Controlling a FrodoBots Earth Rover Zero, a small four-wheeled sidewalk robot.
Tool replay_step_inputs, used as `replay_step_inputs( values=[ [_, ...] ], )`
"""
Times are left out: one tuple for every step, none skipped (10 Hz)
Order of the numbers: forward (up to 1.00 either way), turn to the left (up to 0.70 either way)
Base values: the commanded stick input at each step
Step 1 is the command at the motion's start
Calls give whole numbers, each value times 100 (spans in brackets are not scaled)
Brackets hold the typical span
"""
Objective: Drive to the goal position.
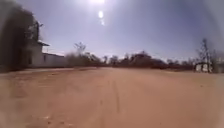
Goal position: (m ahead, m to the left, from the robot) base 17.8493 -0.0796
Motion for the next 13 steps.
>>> replay_step_inputs(
  values=[
    [85,0],
    [85,0],
    [85,0],
    [85,0],
    [85,0],
    [85,0],
    [85,0],
    [85,0],
    [85,0],
    [85,0],
    [85,0],
    [85,-18],
    [85,-22]
  ],
)
